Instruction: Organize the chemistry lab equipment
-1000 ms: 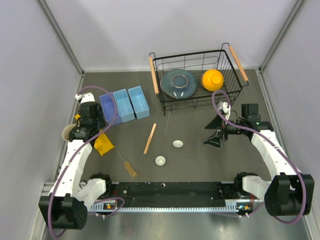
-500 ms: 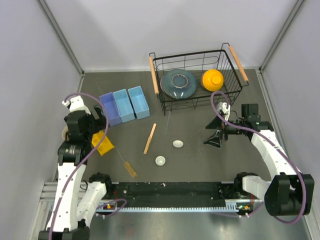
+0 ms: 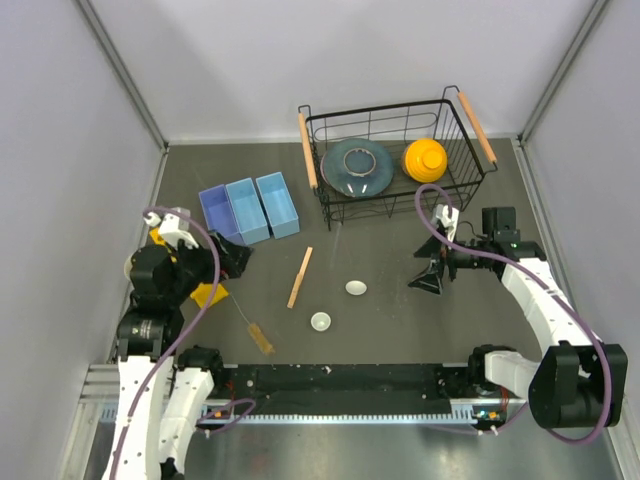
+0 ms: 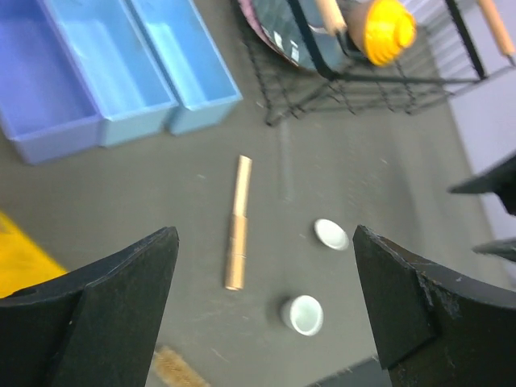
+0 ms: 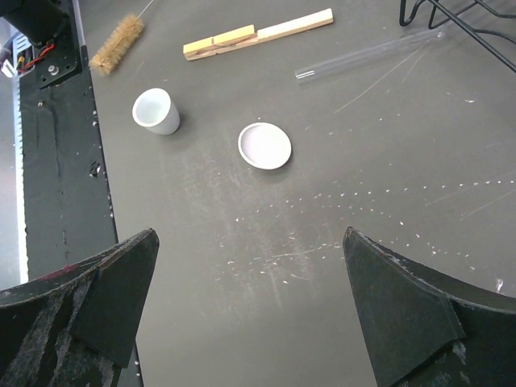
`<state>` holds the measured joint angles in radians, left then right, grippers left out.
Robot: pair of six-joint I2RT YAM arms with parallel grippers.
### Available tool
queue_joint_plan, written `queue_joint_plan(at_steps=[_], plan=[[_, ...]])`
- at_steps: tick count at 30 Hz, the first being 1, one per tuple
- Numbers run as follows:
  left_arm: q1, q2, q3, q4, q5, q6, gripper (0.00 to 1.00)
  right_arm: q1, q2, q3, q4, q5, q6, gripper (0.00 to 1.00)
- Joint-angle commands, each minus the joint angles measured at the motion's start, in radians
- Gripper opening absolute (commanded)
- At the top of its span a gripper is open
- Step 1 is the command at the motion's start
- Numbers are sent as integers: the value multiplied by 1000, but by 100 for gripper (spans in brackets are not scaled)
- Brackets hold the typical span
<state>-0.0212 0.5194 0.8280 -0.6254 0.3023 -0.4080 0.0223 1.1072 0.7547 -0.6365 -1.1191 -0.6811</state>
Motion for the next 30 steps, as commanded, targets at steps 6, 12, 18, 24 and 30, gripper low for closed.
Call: queue_joint_plan(at_steps=[6,12,18,24,30], plan=[[-133,2,-245,338,166,-258,93,-18,0,37,18,-2,-20,99],[-512,192,-264,472,-183,-262,93,-18,2,37,28,-13,-6,99],[-626,506,-210,616,-325,-249,91,-18,-4,37,34,-13,2,99],[-701,807,-61,652,-402,-207,86,-18,-1,37,38,-22,8,99],[-726,987,31,658,-427,-175,75,-18,-3,40,38,-25,9,99]])
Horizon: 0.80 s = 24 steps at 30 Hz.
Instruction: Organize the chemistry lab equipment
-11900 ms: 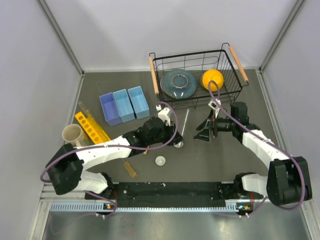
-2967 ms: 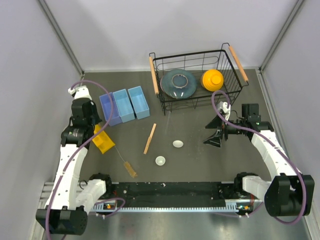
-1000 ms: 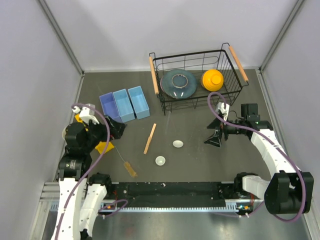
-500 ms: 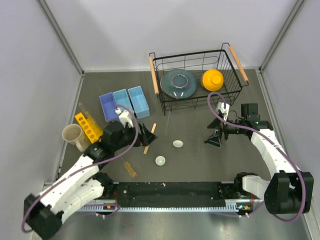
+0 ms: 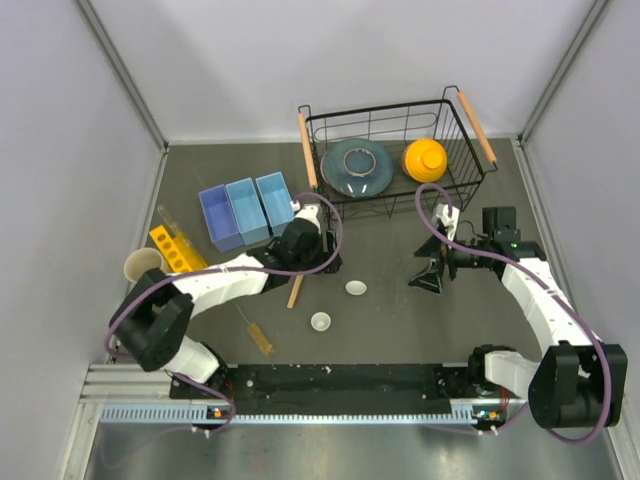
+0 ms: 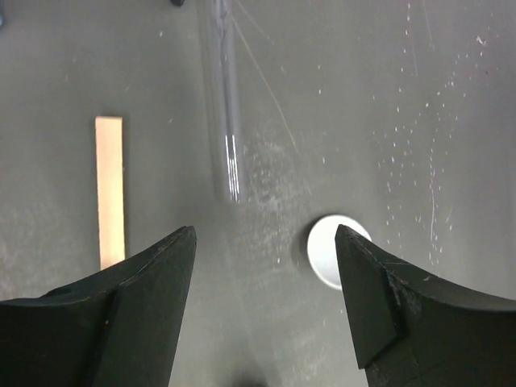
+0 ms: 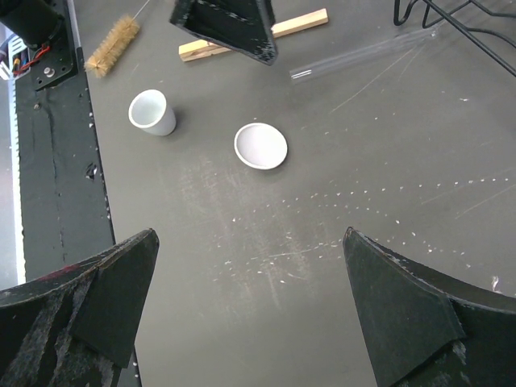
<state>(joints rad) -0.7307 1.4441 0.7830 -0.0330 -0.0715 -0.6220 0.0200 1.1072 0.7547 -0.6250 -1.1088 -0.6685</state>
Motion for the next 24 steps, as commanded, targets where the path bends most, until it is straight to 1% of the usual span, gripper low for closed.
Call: queue_joint_plan(at_steps=[1,5,8,9,11,14,16,19,21,24], plan=[[-18,99,87,61,-54,45,73,-17,-3,38,27,-36,-3,99],[-27,174,142,41,-68,51,65,-15,-3,40,27,-36,-2,99],[-35,219,169,38,-83,56,63,-15,-3,40,27,-37,-2,99],[-36,229,180,3,-89,57,59,-15,-3,40,27,-39,-3,99],[-42,262,214,-36,-99,62,58,-15,0,38,27,-39,-3,99],[-52,298,252,-79,-123,67,48,-15,2,40,27,-39,-2,99],[-55,318,266,-117,-145,62,40,-15,2,40,27,-40,-2,99],[-59,338,286,-160,-174,50,38,-17,2,40,27,-40,-3,99],[-61,357,308,-191,-186,38,35,-15,3,40,27,-40,-3,99],[-65,377,328,-229,-200,27,34,-15,2,40,27,-42,-3,99]])
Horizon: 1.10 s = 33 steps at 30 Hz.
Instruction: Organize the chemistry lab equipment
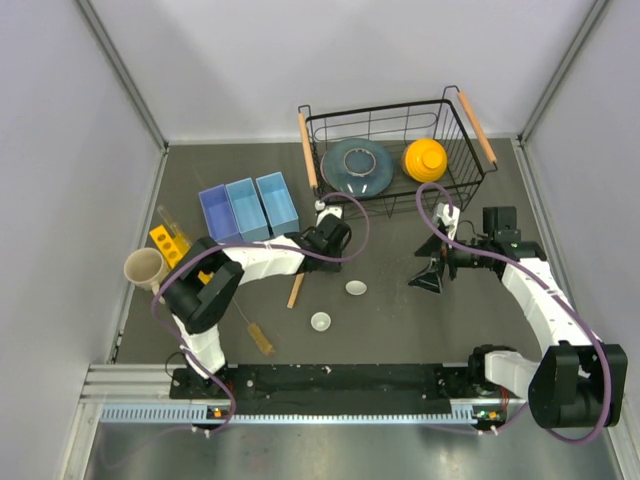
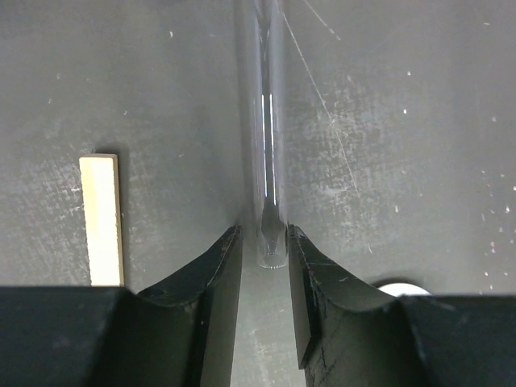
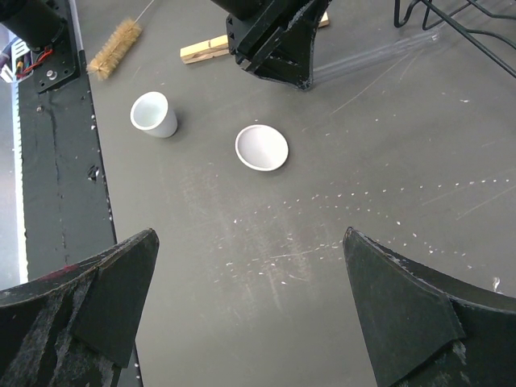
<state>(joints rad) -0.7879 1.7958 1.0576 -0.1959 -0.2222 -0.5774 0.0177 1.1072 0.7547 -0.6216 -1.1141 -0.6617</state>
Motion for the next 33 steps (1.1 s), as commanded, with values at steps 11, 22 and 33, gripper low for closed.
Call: queue_joint_plan(at_steps=[11,22,33], plan=[[-42,48,91,-131,-75,-16,22,-15,-6,40,23,-47,-9,99],[-108,-56,64,-128,-66,16,13,-12,-1,34,23,-53,-7,99],[-142,-242,-33,-71,23,-15,12,-13,10,32,28,-119,16,99]])
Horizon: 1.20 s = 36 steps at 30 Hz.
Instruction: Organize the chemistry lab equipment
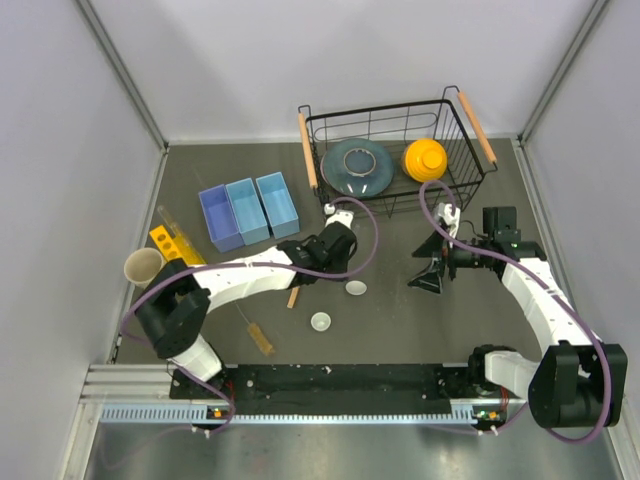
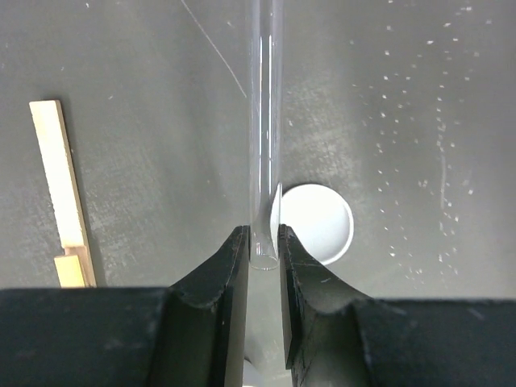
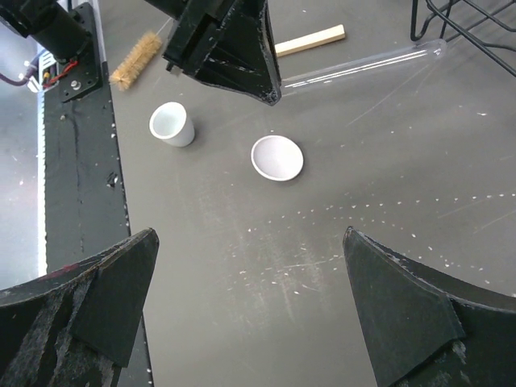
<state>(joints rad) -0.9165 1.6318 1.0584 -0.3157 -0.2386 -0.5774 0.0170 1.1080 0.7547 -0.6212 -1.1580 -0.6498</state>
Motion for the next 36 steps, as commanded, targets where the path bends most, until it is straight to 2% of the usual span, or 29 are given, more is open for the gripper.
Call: queue_joint_plan(at_steps=[1,7,11,18,22,25,32,36], plan=[[-19,-88,-49,53,47,-21,12,-12,9,31,31,-84,9,99],[-51,-181,-113,113,96,-51,12,-12,12,11,95,-152,93,99],[-77,-237,-140,171,127,-79,12,-14,4,-20,201,-196,202,99],[-125,-274,-156,262,154,-137,11,-12,-10,-121,544,-229,565,99],[-142,-283,-167,306,156,-179,11,-9,-13,-167,777,-204,765,99],[-151,-276,-170,375,160,-199,11,3,-16,-193,874,-174,880,99],[-165,-259,-133,409,156,-210,11,14,-5,-218,1021,-88,1125,99],[-168,-256,-130,432,156,-217,11,15,3,-212,1042,-23,1239,99]])
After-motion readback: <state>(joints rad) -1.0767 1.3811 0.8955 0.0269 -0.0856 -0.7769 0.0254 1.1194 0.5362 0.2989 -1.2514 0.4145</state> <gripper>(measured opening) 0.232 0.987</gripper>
